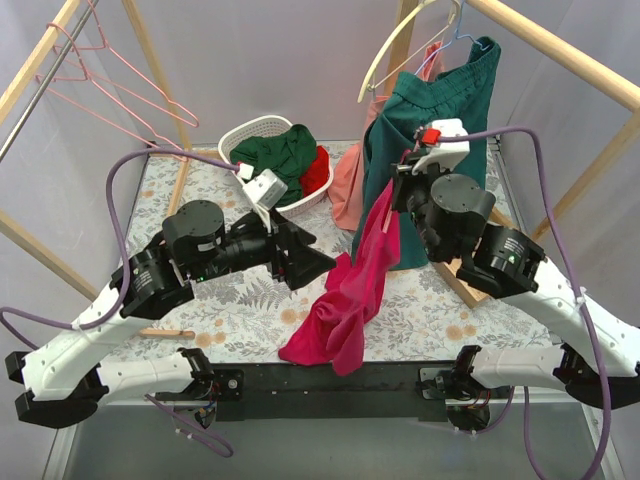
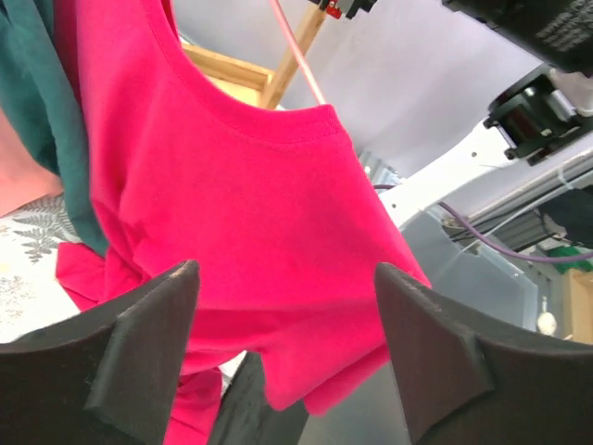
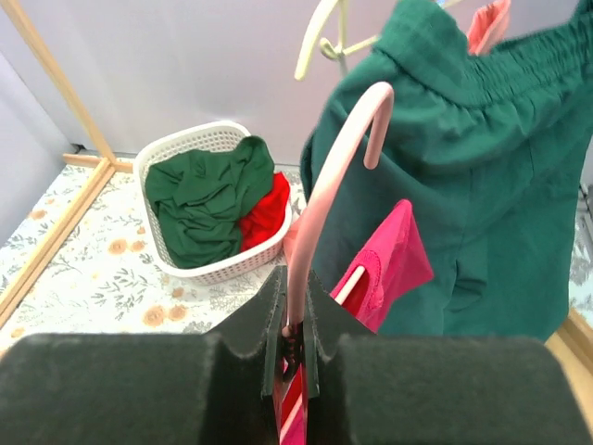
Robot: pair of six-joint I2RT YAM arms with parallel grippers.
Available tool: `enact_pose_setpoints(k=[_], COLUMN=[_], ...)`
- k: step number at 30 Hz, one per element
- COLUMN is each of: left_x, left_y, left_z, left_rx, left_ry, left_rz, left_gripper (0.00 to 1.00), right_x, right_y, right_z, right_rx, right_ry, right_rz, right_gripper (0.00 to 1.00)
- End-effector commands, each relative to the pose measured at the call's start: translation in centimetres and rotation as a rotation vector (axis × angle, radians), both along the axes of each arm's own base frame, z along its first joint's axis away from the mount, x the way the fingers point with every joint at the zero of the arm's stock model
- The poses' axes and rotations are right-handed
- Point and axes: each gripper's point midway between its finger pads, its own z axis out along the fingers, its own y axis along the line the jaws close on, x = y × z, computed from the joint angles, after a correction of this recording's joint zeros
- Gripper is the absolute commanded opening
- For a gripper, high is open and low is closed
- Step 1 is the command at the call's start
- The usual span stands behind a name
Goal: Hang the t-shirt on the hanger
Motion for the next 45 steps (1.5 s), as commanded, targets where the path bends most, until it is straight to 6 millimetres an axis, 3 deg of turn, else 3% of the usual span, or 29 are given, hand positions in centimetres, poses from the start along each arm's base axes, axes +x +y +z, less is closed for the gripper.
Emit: enact_pose_setpoints(k=[1, 2, 4, 6, 11, 18, 26, 30, 33, 34, 35, 37, 38, 42, 45], left_x=[-0.5, -0.6, -0.8, -0.8, 0.8, 2.7, 4.0, 5.9, 4.5, 4.3, 4.0, 2.5, 2.1, 1.7, 1.6], left_y=[0.6, 0.6, 0.4, 0.2, -0.9, -2.8, -4.1, -1.6, -1.3, -1.1, -1.0, -1.5, -1.8, -4.0, -5.0], left_z=[-3.7, -4.3, -6.2, -7.2, -10.8, -14.1, -14.1, -11.3, -8.8, -7.0, -6.4, -5.0, -4.9, -9.6, -11.6], left_rx=[0.057, 0.066, 0.104, 0.136, 0.237, 0.351, 0.368, 0.33, 0.272, 0.239, 0.235, 0.216, 0.218, 0.329, 0.36], left_ry=[0.052, 0.057, 0.082, 0.094, 0.124, 0.109, 0.084, 0.014, -0.007, -0.017, -0.018, -0.002, 0.015, 0.123, 0.131], left_rz=[-0.002, -0.009, -0.023, -0.037, -0.003, 0.019, 0.051, 0.221, 0.161, 0.158, 0.148, 0.064, 0.04, -0.007, -0.013], left_gripper=[0.68, 0.66, 0.58, 0.56, 0.53, 0.56, 0.49, 0.44, 0.43, 0.46, 0.59, 0.67, 0.68, 0.61, 0.6], right_x=[1.5, 1.8, 3.5, 4.8, 5.7, 5.7, 5.8, 5.9, 5.8, 5.8, 5.8, 5.9, 5.9, 6.2, 6.2], right_y=[1.6, 2.6, 2.3, 2.6, 2.6, 2.7, 2.9, 2.4, 2.5, 2.4, 2.3, 2.2, 2.2, 2.0, 1.9], right_z=[-8.0, -8.9, -10.8, -11.3, -10.6, -10.9, -10.6, -10.6, -10.3, -10.3, -10.2, -10.1, -10.0, -10.1, -10.1], right_rx=[-0.105, -0.09, -0.076, -0.065, -0.072, -0.079, -0.076, -0.092, -0.08, -0.082, -0.081, -0.082, -0.081, -0.085, -0.09], right_ry=[0.128, 0.147, 0.177, 0.202, 0.193, 0.208, 0.214, 0.21, 0.207, 0.206, 0.204, 0.202, 0.199, 0.197, 0.194], right_rz=[-0.025, 0.016, 0.002, 0.018, -0.009, -0.012, -0.009, -0.03, -0.026, -0.028, -0.034, -0.04, -0.043, -0.066, -0.076], right_gripper=[0.01, 0.01, 0.01, 0.01, 0.01, 0.01, 0.01, 0.01, 0.01, 0.01, 0.01, 0.01, 0.01, 0.01, 0.01])
